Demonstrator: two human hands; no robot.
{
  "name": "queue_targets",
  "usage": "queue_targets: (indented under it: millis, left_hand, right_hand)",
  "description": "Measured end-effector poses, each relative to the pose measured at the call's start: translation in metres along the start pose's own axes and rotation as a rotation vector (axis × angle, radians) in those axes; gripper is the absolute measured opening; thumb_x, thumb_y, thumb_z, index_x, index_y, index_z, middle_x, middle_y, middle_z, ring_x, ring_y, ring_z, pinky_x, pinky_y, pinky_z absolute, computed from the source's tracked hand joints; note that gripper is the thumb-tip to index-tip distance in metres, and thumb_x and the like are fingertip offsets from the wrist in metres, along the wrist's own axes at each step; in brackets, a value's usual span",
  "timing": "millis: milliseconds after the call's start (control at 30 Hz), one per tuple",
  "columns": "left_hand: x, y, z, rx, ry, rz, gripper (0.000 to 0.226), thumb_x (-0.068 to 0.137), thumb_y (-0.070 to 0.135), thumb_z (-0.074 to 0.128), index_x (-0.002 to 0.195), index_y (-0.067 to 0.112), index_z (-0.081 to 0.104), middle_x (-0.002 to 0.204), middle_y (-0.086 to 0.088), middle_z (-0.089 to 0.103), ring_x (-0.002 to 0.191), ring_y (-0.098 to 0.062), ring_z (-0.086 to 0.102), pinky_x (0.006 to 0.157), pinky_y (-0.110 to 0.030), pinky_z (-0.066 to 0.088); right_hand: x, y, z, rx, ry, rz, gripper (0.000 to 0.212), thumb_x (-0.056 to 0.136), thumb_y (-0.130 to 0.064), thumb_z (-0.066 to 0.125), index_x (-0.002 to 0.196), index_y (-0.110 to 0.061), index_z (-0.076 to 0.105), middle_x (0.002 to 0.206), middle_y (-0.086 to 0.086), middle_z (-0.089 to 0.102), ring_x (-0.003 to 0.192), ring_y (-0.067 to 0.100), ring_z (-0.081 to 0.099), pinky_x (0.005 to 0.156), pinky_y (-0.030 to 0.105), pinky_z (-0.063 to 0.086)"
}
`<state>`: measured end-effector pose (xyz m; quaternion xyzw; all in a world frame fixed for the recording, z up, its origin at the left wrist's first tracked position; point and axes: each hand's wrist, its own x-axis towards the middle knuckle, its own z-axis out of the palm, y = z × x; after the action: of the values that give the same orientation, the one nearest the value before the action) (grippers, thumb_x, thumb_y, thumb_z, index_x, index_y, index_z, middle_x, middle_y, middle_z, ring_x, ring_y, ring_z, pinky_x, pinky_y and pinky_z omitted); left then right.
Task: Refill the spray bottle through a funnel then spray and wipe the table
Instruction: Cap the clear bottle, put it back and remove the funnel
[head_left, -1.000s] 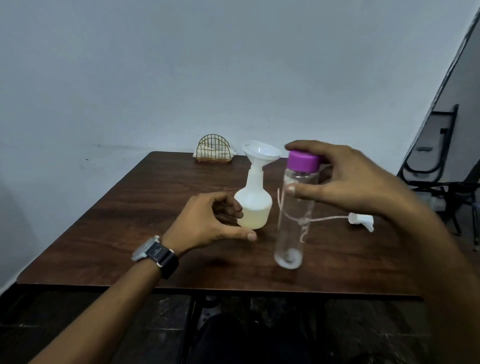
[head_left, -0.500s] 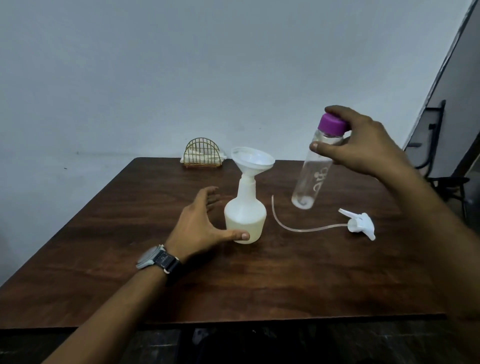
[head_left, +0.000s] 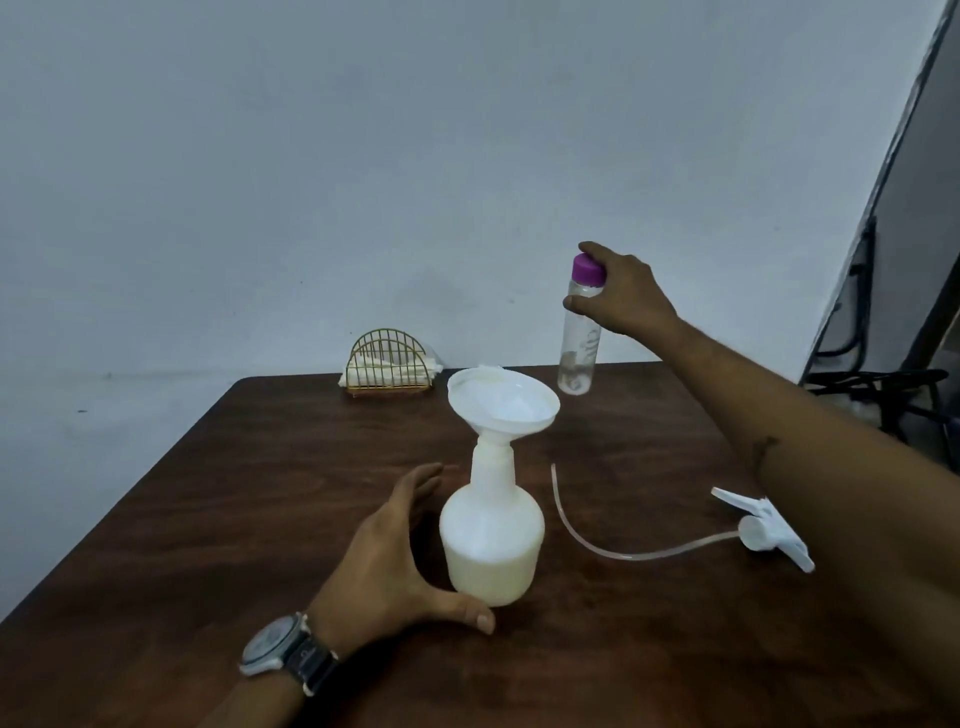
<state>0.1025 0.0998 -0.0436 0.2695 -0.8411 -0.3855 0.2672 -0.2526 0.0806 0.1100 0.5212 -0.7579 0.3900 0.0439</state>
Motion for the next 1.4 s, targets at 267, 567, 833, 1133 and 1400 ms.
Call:
queue_targets:
  millis: [267, 567, 833, 1133, 1400]
  left_hand:
    - [0.017, -0.016, -0.012, -0.058, -0.108, 0.018, 0.146, 0.037, 0.040, 0.108, 0.156, 0.041, 0.023, 0.157, 0.025, 0.039, 0.144, 0.006, 0.037, 0.122, -0.036, 0.035]
    - [0.020, -0.017, -0.011, 0.042, -0.105, 0.077, 0.134, 0.039, 0.048, 0.106, 0.153, 0.031, 0.038, 0.150, 0.021, 0.051, 0.140, -0.001, 0.047, 0.118, -0.040, 0.040]
    - [0.016, -0.011, -0.012, 0.034, -0.096, 0.071, 0.129, 0.039, 0.045, 0.106, 0.151, 0.031, 0.042, 0.147, 0.022, 0.054, 0.137, 0.002, 0.049, 0.117, -0.037, 0.041]
    - [0.019, -0.011, -0.014, 0.031, -0.117, 0.106, 0.121, 0.044, 0.043, 0.106, 0.149, 0.033, 0.045, 0.143, 0.022, 0.058, 0.135, 0.002, 0.051, 0.115, -0.035, 0.042]
    - [0.019, -0.016, -0.013, 0.030, -0.104, 0.118, 0.123, 0.043, 0.041, 0.106, 0.149, 0.032, 0.044, 0.145, 0.021, 0.057, 0.137, 0.000, 0.050, 0.116, -0.037, 0.042]
  right_hand:
    - [0.045, 0.017, 0.044, 0.001, -0.010, -0.007, 0.093, 0.084, -0.032, 0.084, 0.161, -0.019, 0.034, 0.146, 0.018, 0.055, 0.136, 0.036, 0.051, 0.110, 0.045, 0.046]
    - [0.057, 0.030, 0.066, -0.057, -0.034, 0.017, 0.102, 0.086, -0.025, 0.084, 0.165, -0.011, 0.021, 0.148, 0.024, 0.051, 0.135, 0.041, 0.050, 0.107, 0.048, 0.047]
    - [0.062, 0.034, 0.074, 0.015, 0.018, 0.026, 0.093, 0.083, -0.020, 0.087, 0.157, -0.009, 0.032, 0.143, 0.020, 0.056, 0.129, 0.039, 0.055, 0.097, 0.040, 0.047]
    - [0.084, 0.044, 0.083, -0.022, 0.044, 0.072, 0.094, 0.085, -0.016, 0.083, 0.159, -0.007, 0.026, 0.140, 0.028, 0.053, 0.128, 0.045, 0.054, 0.098, 0.046, 0.048]
    - [0.091, 0.070, 0.068, -0.064, 0.073, 0.123, 0.097, 0.088, -0.016, 0.082, 0.163, -0.007, 0.020, 0.144, 0.032, 0.049, 0.131, 0.049, 0.052, 0.105, 0.053, 0.047]
